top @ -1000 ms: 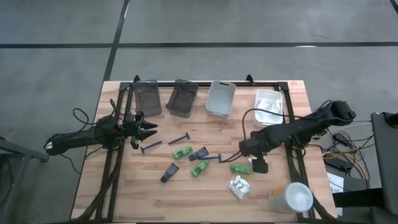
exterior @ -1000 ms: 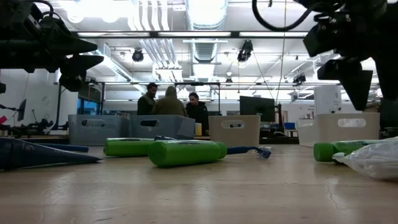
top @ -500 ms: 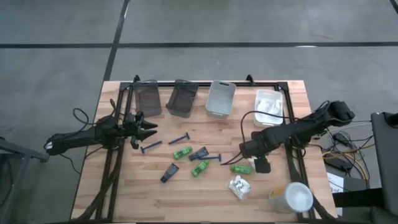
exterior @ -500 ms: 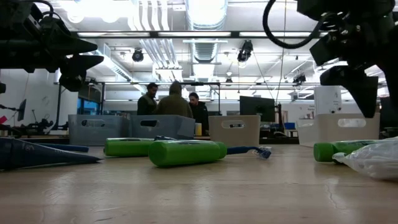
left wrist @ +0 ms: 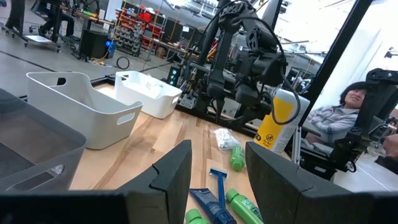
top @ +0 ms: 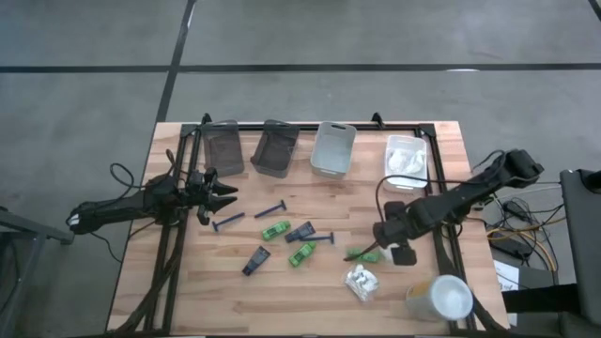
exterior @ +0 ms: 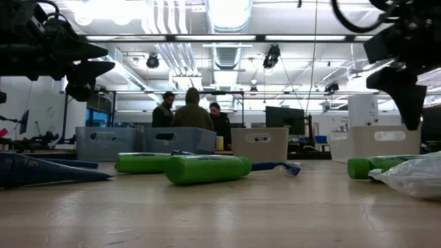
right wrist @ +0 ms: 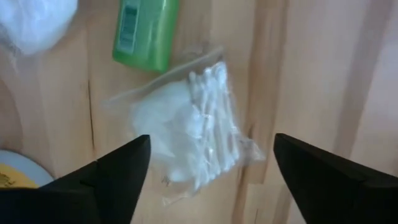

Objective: Pick & Place Travel size toiletries
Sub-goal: Put the white cotton pack into the white bin

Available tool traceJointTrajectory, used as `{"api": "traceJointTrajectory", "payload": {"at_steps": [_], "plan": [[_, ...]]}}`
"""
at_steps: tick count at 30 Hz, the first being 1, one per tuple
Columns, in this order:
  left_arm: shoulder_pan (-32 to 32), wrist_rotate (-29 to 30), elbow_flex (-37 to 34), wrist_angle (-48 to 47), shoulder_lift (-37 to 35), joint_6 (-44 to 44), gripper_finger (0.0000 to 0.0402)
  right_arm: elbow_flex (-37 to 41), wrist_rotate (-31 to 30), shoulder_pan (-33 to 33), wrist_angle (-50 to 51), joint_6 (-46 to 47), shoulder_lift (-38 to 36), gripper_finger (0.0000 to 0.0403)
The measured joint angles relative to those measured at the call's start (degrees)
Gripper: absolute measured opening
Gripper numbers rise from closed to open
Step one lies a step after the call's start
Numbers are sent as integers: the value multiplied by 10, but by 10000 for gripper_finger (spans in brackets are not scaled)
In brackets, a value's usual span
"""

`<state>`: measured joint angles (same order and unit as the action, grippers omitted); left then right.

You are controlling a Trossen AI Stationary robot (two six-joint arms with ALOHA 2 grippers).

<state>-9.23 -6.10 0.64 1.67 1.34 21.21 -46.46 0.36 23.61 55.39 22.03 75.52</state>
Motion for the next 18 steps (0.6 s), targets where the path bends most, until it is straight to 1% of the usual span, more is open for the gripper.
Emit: {"api": "traceJointTrajectory", "payload": {"at_steps": [3,6,18], "plan": [[0,0,0,0,0,0,156,15,0,15,-24,0,9,356],[0,0,0,0,0,0,156,31,-3,26,-48,1,17,360],[0,0,0,0,0,0,156,98,-8,28,-129,18,33,326]]}}
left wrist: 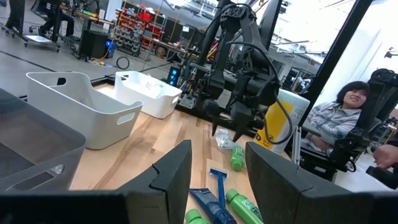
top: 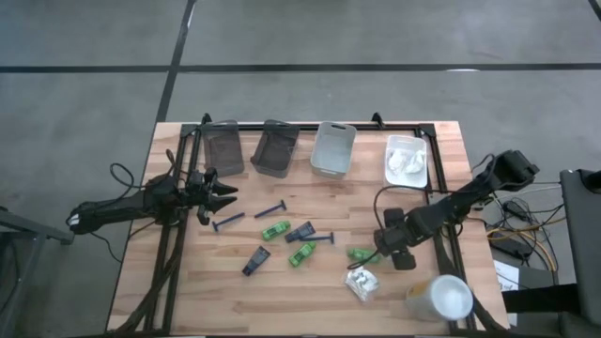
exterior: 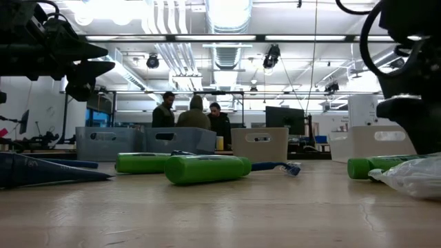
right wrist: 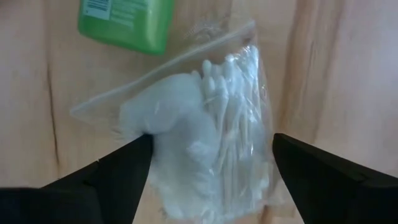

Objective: Pick & Place Travel size toiletries
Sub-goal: Put the white cotton pack into the white bin

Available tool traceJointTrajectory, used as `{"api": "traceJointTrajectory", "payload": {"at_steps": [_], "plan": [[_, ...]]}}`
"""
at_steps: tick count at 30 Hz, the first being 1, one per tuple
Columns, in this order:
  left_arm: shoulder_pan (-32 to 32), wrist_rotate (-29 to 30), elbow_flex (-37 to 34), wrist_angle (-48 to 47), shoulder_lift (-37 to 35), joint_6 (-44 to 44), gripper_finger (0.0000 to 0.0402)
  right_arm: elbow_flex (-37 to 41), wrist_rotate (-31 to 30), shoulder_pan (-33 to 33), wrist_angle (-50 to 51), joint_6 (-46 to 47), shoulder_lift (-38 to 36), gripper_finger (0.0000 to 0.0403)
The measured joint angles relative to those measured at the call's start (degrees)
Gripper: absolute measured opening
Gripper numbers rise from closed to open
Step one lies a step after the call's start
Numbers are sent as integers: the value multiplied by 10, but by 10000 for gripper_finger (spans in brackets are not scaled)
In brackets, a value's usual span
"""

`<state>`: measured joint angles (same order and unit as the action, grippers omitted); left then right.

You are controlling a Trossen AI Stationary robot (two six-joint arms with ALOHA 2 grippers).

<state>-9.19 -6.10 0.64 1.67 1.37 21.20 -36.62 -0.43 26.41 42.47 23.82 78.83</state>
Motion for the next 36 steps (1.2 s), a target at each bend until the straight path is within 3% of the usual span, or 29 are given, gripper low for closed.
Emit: {"api": "traceJointTrajectory", "payload": {"at_steps": [9,27,31,36], "plan": [[0,0,0,0,0,0,156,8,2,0,-19,15,17,315],[-1,0,0,0,0,0,156,6,25,-3,-19,28,14,101],[-1,0,0,0,0,0,156,6,45,-6,-19,37,7,76],[-1,0,0,0,0,0,156,5,62,-12,1,39,-22,77]]}}
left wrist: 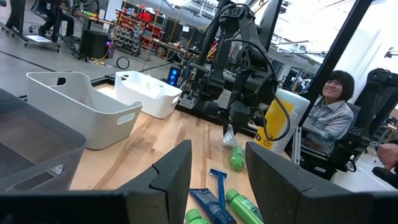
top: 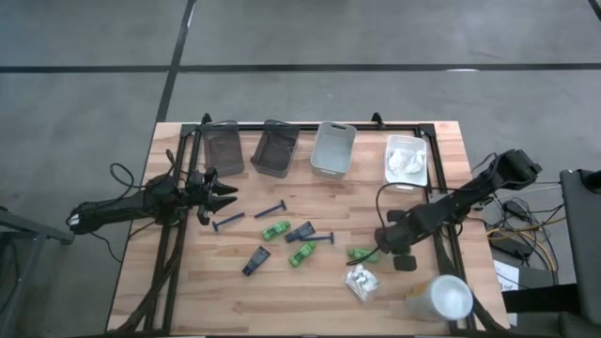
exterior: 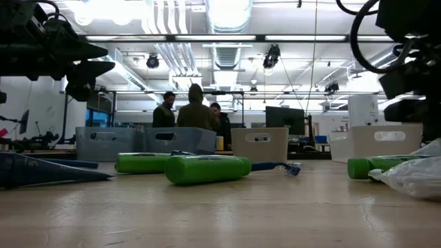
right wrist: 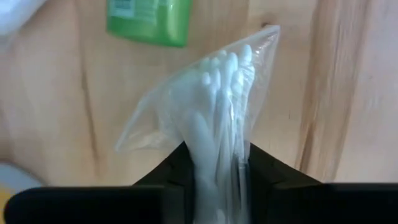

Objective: Pick & Place Travel size toiletries
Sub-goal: Put the white cotton pack into the white bin

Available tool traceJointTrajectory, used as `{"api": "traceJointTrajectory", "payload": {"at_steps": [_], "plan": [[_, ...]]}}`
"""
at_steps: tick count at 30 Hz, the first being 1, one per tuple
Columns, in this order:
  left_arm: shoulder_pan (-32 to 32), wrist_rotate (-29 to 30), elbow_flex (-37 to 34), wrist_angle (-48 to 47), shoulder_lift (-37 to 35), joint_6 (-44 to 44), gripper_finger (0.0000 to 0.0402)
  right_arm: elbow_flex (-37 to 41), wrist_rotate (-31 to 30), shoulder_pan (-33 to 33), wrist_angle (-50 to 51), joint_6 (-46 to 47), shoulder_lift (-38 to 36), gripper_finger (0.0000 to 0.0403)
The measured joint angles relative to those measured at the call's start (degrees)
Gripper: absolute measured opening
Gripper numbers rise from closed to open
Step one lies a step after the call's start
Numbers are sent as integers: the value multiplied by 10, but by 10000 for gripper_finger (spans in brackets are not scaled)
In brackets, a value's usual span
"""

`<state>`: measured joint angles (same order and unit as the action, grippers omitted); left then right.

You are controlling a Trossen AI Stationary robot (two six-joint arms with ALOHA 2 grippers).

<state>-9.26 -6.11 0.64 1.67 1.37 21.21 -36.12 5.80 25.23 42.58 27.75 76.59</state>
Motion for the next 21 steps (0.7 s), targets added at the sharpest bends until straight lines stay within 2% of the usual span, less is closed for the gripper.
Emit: {"api": "traceJointTrajectory", "payload": {"at_steps": [6,15,21], "plan": [[0,0,0,0,0,0,156,0,7,-13,24,35,-53,88],[0,0,0,0,0,0,156,-1,10,-33,22,82,-124,71],[0,0,0,0,0,0,156,-1,9,-54,20,99,-147,86]]}}
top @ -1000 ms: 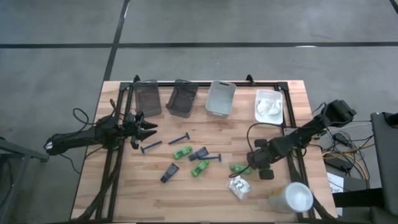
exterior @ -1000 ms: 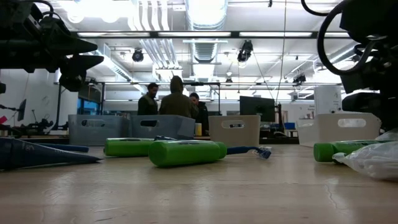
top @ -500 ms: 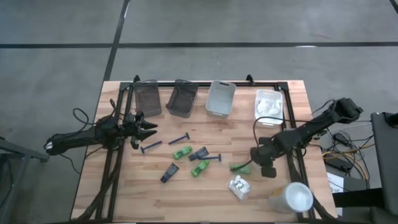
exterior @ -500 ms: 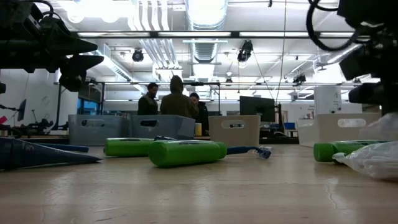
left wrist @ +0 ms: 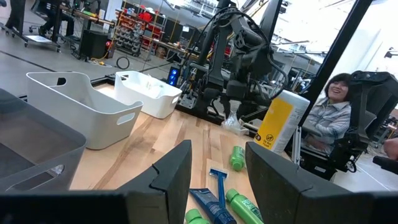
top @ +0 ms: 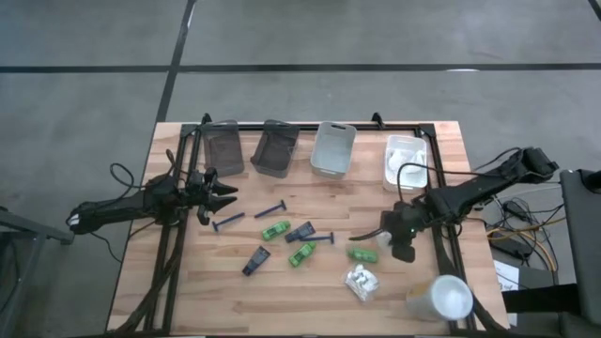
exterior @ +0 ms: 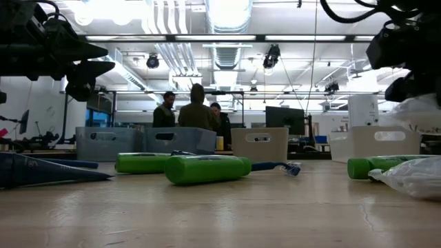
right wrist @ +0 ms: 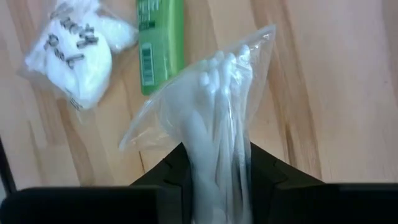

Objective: Pick & Place Travel size toiletries
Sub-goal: Put the white cotton pack into the white bin

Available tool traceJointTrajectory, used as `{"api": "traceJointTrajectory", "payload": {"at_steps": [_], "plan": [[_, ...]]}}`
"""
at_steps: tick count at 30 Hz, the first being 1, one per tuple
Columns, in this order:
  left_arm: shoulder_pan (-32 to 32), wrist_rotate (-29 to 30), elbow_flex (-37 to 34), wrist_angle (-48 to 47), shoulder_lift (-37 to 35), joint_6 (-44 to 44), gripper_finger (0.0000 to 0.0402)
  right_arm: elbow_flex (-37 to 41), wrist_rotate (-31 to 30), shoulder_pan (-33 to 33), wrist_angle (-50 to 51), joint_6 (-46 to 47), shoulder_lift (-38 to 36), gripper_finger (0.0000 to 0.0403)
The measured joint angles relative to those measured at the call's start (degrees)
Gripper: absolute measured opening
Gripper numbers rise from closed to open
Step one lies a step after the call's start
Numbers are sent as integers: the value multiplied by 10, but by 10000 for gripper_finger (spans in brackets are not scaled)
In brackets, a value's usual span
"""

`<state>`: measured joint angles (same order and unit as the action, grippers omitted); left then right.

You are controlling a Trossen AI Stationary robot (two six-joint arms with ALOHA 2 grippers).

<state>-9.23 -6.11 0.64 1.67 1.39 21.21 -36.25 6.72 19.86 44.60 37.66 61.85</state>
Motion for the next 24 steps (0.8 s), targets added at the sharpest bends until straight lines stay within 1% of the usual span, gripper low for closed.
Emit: {"api": "traceJointTrajectory", "payload": {"at_steps": [5,10,19,24], "plan": [[0,0,0,0,0,0,156,-3,-2,-23,-5,14,-19,80],[0,0,0,0,0,0,156,-28,-8,-54,-7,-2,-38,69],[0,0,0,0,0,0,156,-71,-14,-139,-24,-49,-45,91],[0,0,0,0,0,0,156,-76,-20,-198,-65,-55,-38,84]]}}
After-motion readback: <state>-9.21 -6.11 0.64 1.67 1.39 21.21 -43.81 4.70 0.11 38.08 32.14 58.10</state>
